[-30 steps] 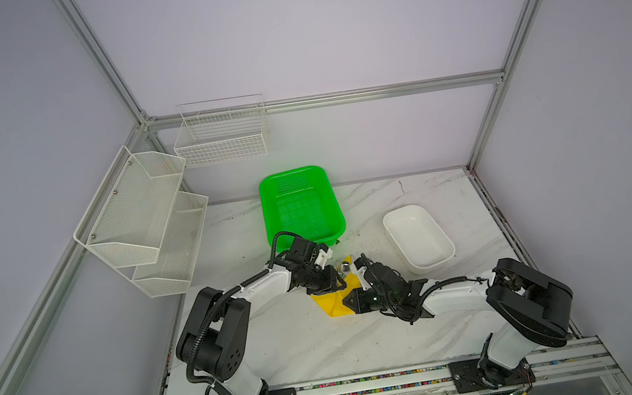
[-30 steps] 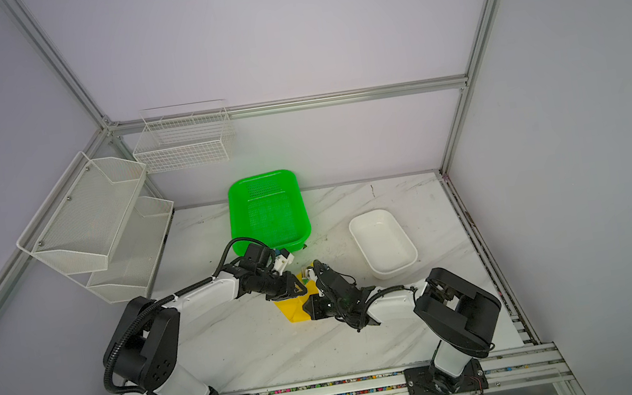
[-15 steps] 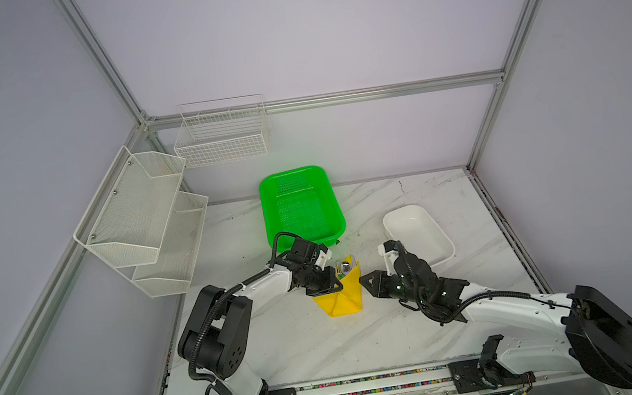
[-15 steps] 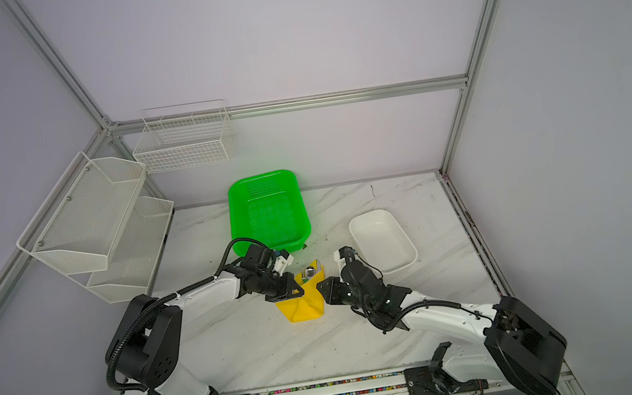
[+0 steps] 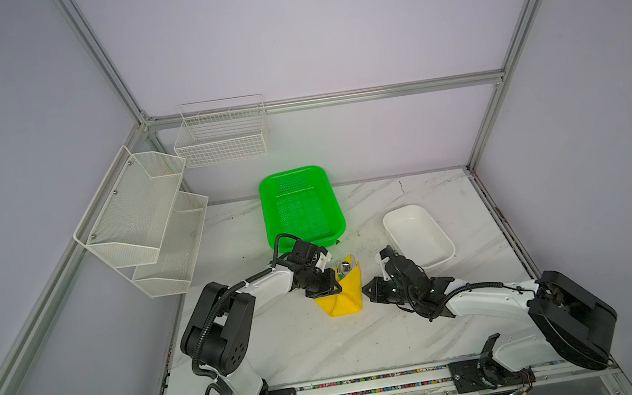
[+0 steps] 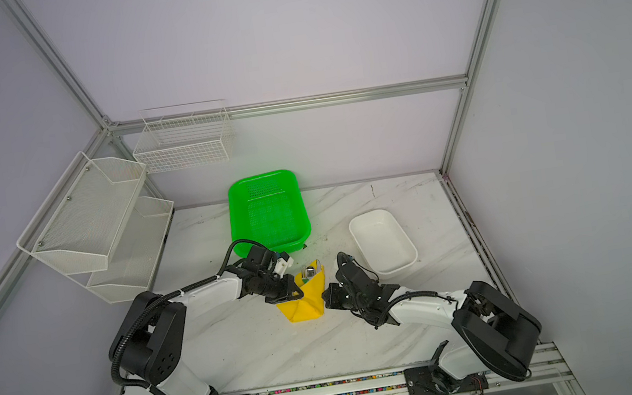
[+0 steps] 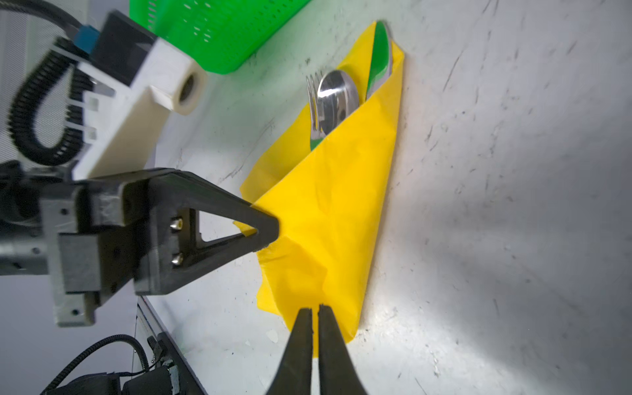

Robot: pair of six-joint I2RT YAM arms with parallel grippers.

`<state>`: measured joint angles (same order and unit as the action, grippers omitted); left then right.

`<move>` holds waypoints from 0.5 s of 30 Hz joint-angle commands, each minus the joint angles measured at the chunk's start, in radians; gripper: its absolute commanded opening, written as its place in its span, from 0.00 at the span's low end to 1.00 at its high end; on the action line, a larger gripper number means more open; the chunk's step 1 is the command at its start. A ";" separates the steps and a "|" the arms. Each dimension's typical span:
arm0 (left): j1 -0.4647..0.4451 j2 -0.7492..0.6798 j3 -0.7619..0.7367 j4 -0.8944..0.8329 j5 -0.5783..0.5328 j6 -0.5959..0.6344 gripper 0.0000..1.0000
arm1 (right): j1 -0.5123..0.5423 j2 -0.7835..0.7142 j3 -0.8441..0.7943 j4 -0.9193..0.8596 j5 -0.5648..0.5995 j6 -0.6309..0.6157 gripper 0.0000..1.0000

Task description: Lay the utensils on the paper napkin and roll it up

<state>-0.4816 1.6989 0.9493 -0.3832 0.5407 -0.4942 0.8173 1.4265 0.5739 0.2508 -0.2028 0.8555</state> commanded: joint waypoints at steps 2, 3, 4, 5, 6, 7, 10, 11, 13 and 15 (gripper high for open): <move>0.005 -0.003 -0.041 0.009 -0.008 0.025 0.10 | 0.006 0.063 0.028 0.083 -0.086 0.000 0.10; 0.006 -0.005 -0.047 0.013 -0.006 0.025 0.11 | 0.008 0.076 0.034 0.085 -0.089 -0.002 0.10; 0.005 -0.007 -0.050 0.016 -0.005 0.025 0.11 | 0.010 0.091 0.037 0.094 -0.097 -0.002 0.10; 0.004 -0.006 -0.052 0.017 -0.005 0.025 0.11 | 0.011 0.102 0.039 0.109 -0.115 -0.002 0.10; 0.005 -0.007 -0.051 0.017 -0.005 0.025 0.11 | 0.011 0.115 0.042 0.128 -0.138 -0.003 0.10; 0.005 -0.005 -0.049 0.017 -0.005 0.025 0.11 | 0.015 0.127 0.047 0.141 -0.154 -0.005 0.10; 0.005 -0.005 -0.043 0.017 -0.007 0.023 0.11 | 0.036 0.153 0.070 0.126 -0.166 -0.022 0.09; 0.005 -0.005 -0.040 0.015 -0.007 0.023 0.11 | 0.041 0.160 0.074 0.117 -0.169 -0.027 0.09; 0.006 -0.007 -0.037 0.015 -0.007 0.023 0.11 | 0.053 0.173 0.080 0.099 -0.161 -0.030 0.09; 0.006 -0.007 -0.034 0.015 -0.009 0.022 0.11 | 0.058 0.186 0.074 0.094 -0.154 -0.030 0.09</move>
<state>-0.4808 1.7000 0.9287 -0.3824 0.5339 -0.4866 0.8650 1.5944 0.6373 0.3408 -0.3489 0.8398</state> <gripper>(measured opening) 0.109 0.092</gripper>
